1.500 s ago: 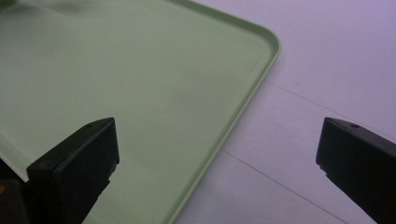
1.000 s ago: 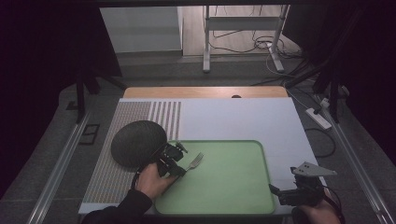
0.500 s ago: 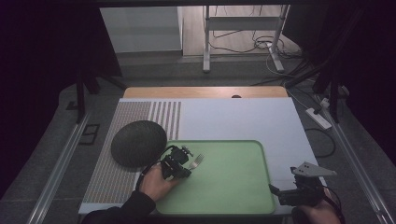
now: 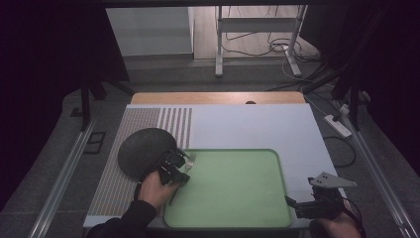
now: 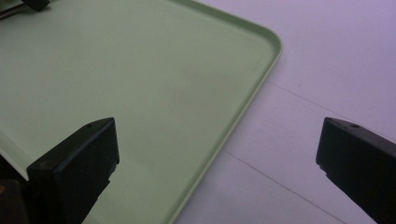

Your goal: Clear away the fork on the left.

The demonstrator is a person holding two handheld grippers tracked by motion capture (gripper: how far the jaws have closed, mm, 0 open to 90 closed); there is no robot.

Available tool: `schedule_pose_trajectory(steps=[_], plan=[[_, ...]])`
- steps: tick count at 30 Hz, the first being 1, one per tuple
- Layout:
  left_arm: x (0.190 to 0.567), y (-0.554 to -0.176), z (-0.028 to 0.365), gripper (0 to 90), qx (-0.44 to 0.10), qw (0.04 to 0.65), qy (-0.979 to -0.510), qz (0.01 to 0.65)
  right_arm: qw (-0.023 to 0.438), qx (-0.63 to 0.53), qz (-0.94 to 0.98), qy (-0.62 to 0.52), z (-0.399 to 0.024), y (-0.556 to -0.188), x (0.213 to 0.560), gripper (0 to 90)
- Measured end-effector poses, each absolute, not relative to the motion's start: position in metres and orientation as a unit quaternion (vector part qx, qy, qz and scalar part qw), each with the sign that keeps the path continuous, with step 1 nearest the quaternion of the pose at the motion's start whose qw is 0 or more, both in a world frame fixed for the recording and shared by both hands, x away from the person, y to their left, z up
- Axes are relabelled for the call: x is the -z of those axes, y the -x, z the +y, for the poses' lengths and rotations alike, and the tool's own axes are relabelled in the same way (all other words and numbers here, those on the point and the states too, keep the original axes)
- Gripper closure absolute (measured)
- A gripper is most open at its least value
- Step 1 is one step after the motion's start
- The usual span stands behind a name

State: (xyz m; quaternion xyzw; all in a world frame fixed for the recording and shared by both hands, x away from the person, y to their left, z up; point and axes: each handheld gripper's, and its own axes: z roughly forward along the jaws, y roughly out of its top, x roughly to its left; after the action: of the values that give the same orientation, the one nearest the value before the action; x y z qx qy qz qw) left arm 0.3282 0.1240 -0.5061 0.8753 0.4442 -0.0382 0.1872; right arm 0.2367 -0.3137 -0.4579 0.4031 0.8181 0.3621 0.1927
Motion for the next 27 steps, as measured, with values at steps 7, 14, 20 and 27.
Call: schedule_pose_trajectory(steps=[7, 14, 20, 27], plan=[[0.507, -0.330, 0.138, 88.5, 0.040, 0.190, -0.866, 0.461, 0.192, -0.362, 0.818, -0.403, -0.314, -0.237, 0.458, 0.0], [0.504, -0.330, 0.142, 82.9, 0.037, 0.202, -0.865, 0.458, 0.192, -0.362, 0.818, -0.403, -0.313, -0.237, 0.458, 0.0], [0.495, -0.326, 0.145, 49.5, 0.021, 0.234, -0.868, 0.438, 0.193, -0.362, 0.818, -0.402, -0.313, -0.237, 0.458, 0.0], [0.485, -0.319, 0.157, 14.9, -0.004, 0.292, -0.857, 0.424, 0.193, -0.362, 0.818, -0.404, -0.314, -0.236, 0.458, 0.0]])
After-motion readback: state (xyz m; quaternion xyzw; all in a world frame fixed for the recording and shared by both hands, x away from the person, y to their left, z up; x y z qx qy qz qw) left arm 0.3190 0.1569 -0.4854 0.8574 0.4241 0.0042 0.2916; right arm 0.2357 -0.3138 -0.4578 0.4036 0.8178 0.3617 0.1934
